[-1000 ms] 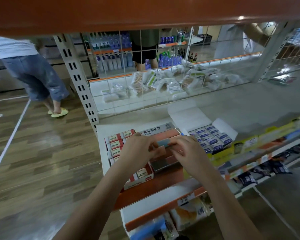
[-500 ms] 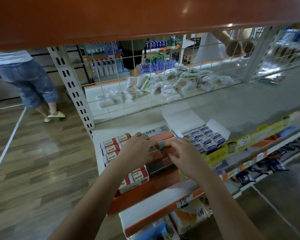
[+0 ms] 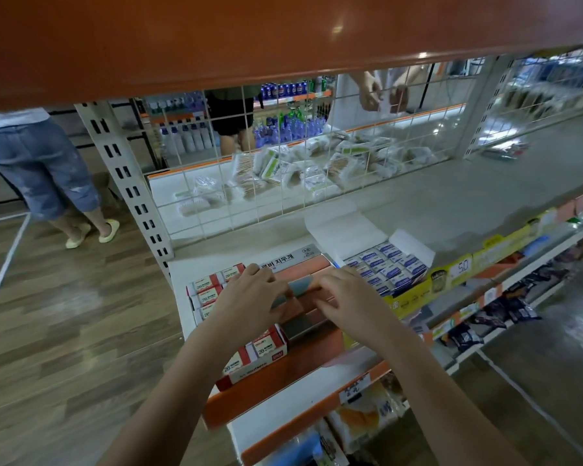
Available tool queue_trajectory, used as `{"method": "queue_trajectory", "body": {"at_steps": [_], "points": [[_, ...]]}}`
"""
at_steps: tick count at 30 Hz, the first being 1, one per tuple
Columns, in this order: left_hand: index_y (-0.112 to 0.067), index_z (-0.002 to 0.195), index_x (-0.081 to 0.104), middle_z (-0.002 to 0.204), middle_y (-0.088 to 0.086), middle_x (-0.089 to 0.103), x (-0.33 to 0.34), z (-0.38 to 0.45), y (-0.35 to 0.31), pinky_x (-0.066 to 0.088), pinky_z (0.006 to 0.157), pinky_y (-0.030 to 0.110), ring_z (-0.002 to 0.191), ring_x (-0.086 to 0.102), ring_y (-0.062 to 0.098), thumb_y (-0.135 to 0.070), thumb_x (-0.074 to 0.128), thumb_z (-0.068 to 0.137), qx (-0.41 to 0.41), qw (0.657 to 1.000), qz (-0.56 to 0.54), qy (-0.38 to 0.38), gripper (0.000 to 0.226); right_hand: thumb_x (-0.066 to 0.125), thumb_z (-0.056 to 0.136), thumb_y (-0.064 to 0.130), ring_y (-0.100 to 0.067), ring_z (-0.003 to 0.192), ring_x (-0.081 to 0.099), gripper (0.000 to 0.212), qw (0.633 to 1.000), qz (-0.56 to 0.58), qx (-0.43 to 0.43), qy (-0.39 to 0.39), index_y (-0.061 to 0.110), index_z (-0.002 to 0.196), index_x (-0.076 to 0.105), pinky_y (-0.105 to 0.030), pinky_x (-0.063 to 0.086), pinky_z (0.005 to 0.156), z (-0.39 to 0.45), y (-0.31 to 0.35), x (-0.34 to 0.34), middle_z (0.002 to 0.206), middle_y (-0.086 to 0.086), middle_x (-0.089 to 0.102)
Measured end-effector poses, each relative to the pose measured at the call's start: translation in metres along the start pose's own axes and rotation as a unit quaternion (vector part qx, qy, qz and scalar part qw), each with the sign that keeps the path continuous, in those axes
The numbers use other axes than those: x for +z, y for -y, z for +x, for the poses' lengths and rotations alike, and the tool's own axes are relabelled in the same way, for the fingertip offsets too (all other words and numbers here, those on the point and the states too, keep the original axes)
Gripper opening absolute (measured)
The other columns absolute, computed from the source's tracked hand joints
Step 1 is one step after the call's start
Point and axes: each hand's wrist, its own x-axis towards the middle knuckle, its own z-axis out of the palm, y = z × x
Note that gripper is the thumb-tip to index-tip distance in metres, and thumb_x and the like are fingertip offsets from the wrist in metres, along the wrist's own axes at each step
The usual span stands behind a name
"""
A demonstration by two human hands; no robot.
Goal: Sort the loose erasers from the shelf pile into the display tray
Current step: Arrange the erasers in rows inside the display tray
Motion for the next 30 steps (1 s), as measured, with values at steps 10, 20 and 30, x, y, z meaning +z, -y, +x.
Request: {"method": "queue_trajectory", "body": {"at_steps": [10,20,30], "points": [[-0.031,0.120,0.054,0.124,-0.004,0.055,-0.032,0.063,-0.039,0.037,0.097,0.033,0.116,0.046,0.018,-0.039,0.043,0.096,0.040,0.998,0.007,-0.050,0.028,0.054,0.092,0.024,-0.016,0.116,0.042,0.027,0.998,-0.040,0.034,-0.039,0.017,0.117,0.059,-0.028,0.038,0.094,0.017,-0.049,-0.070,0.118,0.000,0.056],[-0.024,0.117,0.058,0.113,0.001,0.060,-0.045,0.206,-0.207,0.042,0.087,0.035,0.107,0.052,0.022,-0.043,0.047,0.093,0.120,0.987,0.009,-0.108,0.032,0.054,0.092,0.027,-0.027,0.117,0.046,0.032,0.974,-0.116,0.188,-0.049,0.014,0.122,0.056,-0.032,0.036,0.095,-0.026,-0.222,-0.165,0.121,-0.010,0.054],[-0.022,0.123,0.055,0.124,0.005,0.054,-0.021,0.359,-0.366,0.040,0.094,0.035,0.117,0.048,0.026,-0.049,0.043,0.093,0.127,0.990,0.033,-0.041,0.043,0.057,0.090,0.022,-0.030,0.117,0.050,0.039,0.961,-0.084,0.260,-0.051,0.008,0.127,0.052,-0.036,0.041,0.094,-0.071,-0.406,-0.256,0.126,-0.014,0.053]]}}
